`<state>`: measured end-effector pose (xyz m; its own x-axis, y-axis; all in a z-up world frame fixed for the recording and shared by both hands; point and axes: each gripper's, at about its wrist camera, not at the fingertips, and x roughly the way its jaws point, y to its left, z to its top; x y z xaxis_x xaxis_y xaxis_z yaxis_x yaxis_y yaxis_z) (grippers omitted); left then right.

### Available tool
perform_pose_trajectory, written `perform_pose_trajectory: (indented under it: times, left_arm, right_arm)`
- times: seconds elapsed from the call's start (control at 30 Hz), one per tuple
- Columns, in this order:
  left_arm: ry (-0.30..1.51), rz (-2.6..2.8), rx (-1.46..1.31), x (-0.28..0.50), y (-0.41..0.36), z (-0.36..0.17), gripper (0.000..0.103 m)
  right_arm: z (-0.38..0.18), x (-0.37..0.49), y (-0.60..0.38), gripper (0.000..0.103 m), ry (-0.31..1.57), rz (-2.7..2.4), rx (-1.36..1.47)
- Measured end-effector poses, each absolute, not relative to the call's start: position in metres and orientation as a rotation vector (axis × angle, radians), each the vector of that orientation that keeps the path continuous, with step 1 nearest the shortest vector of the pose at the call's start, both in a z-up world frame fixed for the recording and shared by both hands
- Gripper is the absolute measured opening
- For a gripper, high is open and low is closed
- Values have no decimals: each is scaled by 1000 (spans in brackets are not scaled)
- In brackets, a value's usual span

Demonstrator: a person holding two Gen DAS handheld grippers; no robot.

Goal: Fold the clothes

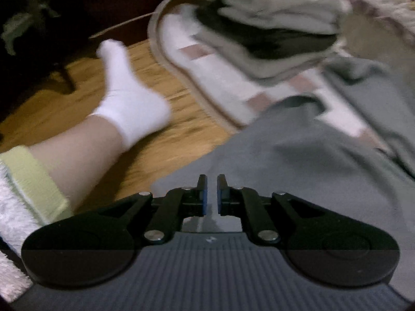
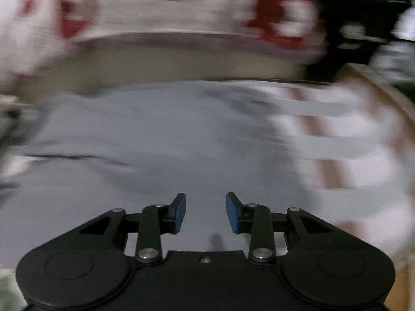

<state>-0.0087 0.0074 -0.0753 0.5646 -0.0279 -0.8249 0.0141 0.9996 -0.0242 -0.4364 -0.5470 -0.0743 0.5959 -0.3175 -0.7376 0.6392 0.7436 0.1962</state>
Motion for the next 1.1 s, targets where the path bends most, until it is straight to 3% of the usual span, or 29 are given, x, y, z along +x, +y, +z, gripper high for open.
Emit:
perform_pose_trajectory:
  times: [0.1, 0.27, 0.4, 0.5, 0.6, 0.7, 0.83, 0.97, 1.1]
  left_arm:
    - [964, -134, 9, -7, -14, -59, 13]
    - [895, -233, 150, 15, -54, -31, 30]
    - [833, -231, 253, 57, -67, -31, 32]
    - [840, -271, 280, 93, -74, -50, 35]
    - [912, -313, 313, 132, -88, -79, 40]
    - [849, -355, 482, 142, -113, -105, 42]
    - [850, -525, 497, 141, -122, -119, 43]
    - [831, -693, 562, 136, -134, -133, 56]
    - [851, -737, 651, 141, -143, -151, 59]
  right_arm:
    - [-77, -383, -521, 39, 728, -316, 530]
    - [-70, -261, -475, 39, 799, -4, 451]
    - [-52, -171, -440, 53, 855, 144, 234]
    - [-47, -126, -408, 55, 905, 199, 5]
    - [-59, -102, -389, 71, 870, 245, -145]
    - [-85, -76, -391, 71, 896, 276, -103]
    - [-117, -58, -400, 70, 899, 185, -65]
    - [-145, -55, -416, 69, 872, 78, -46]
    - [-168, -57, -425, 69, 863, 31, -43]
